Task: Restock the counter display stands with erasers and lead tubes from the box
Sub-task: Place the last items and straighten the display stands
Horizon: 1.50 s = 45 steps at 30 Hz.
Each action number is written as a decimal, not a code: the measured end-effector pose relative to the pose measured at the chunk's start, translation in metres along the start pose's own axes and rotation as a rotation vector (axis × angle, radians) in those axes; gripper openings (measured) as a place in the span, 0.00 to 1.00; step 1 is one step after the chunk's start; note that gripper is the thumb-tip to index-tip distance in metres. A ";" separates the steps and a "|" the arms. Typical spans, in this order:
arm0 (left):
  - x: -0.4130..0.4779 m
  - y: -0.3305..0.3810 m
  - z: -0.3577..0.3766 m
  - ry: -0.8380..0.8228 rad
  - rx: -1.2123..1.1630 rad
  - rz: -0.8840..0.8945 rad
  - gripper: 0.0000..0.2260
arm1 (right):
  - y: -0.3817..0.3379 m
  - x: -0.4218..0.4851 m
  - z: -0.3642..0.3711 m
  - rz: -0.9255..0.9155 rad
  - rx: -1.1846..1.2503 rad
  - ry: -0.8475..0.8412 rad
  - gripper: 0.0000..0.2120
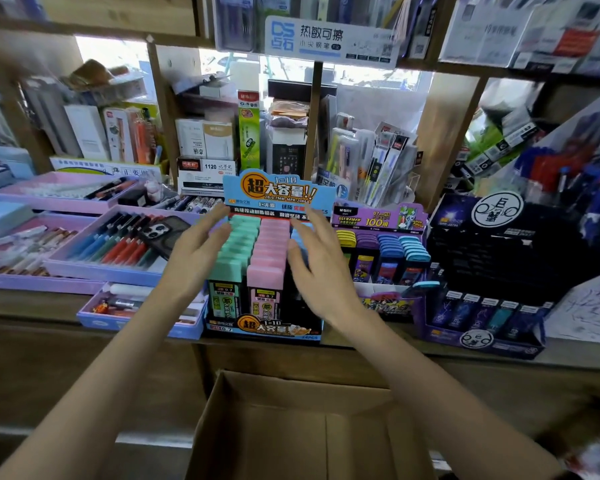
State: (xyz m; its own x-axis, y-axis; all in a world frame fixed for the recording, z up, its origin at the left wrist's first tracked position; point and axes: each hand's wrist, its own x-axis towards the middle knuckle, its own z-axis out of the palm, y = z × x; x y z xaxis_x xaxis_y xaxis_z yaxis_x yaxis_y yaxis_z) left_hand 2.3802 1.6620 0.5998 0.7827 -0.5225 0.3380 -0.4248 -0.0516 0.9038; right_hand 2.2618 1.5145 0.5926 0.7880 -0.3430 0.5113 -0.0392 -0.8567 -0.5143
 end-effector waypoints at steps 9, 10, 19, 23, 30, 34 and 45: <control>-0.002 0.003 0.005 -0.208 0.774 0.230 0.20 | 0.002 0.024 0.002 -0.176 -0.411 -0.321 0.24; -0.002 0.003 0.004 -0.222 0.794 0.232 0.20 | 0.000 0.025 0.002 -0.170 -0.417 -0.332 0.25; -0.019 0.037 0.014 -0.061 0.859 0.448 0.19 | 0.011 0.000 -0.072 -0.098 0.089 -0.152 0.16; -0.047 0.049 0.039 -0.098 0.857 0.661 0.17 | 0.048 -0.053 -0.093 0.038 0.079 -0.144 0.09; -0.094 0.023 0.095 -0.256 0.958 0.712 0.12 | 0.097 -0.077 -0.051 0.069 -0.276 -0.163 0.11; -0.106 0.003 0.102 -0.259 0.969 0.549 0.17 | 0.095 -0.091 -0.032 0.026 -0.352 -0.148 0.11; -0.101 -0.007 0.104 -0.172 0.940 0.495 0.13 | 0.091 -0.082 -0.041 -0.019 -0.456 0.031 0.07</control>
State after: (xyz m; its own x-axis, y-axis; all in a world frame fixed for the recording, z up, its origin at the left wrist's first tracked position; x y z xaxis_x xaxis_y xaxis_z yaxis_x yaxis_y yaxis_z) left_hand 2.2571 1.6265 0.5325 0.3841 -0.7741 0.5032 -0.9138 -0.3966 0.0874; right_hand 2.1689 1.4489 0.5319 0.7725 -0.3307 0.5420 -0.2969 -0.9427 -0.1520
